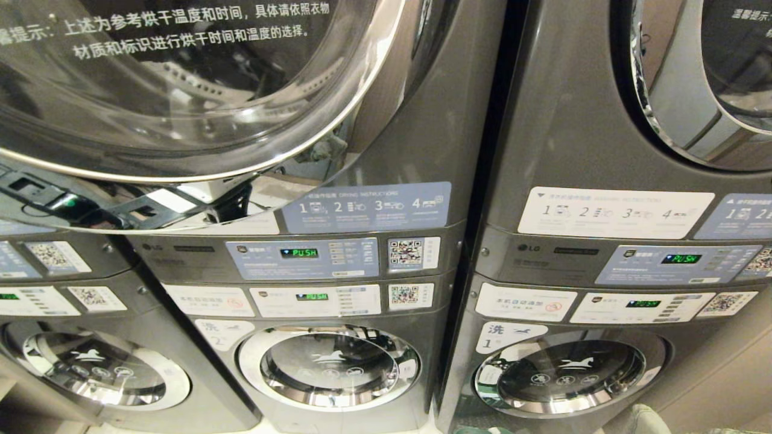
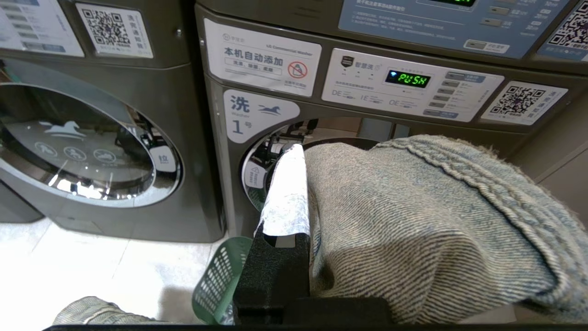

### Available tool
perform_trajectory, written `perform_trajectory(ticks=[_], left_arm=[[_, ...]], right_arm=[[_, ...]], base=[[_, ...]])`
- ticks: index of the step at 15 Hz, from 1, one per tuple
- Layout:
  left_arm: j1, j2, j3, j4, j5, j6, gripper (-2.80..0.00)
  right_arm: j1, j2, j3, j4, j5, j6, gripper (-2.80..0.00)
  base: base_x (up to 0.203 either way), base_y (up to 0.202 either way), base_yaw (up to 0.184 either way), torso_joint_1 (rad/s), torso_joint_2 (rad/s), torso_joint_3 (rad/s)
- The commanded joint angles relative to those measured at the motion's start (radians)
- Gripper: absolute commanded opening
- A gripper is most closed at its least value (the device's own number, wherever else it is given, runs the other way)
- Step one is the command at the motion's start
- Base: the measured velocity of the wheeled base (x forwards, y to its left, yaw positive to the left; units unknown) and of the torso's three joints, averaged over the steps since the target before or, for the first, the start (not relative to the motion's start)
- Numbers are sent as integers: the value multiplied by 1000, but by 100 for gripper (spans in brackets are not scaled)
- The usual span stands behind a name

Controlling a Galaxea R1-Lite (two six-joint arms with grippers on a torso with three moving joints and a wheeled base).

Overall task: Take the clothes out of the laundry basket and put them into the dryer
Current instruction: Open the dryer

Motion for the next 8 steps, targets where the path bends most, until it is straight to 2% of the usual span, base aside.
perform_trajectory(ticks=[1,3,4,6,8], left_arm=[[-62,17,15,1,50,3,0],[-140,20,21,1,114,1,0],[-162,8,27,3,122,1,0],[-200,-34,45,12,145,1,0],[-214,-118,119,43,189,2,0]], right_arm=[[-1,1,0,1,-1,-1,-280],[-1,1,0,1,-3,2,-280],[-1,1,0,1,-4,4,-280],[-1,1,-1,1,-4,5,-280],[-1,1,0,1,-3,4,-280]], base=[[0,0,0,0,0,0],[0,0,0,0,0,0],[0,0,0,0,0,0],[0,0,0,0,0,0],[0,0,0,0,0,0]])
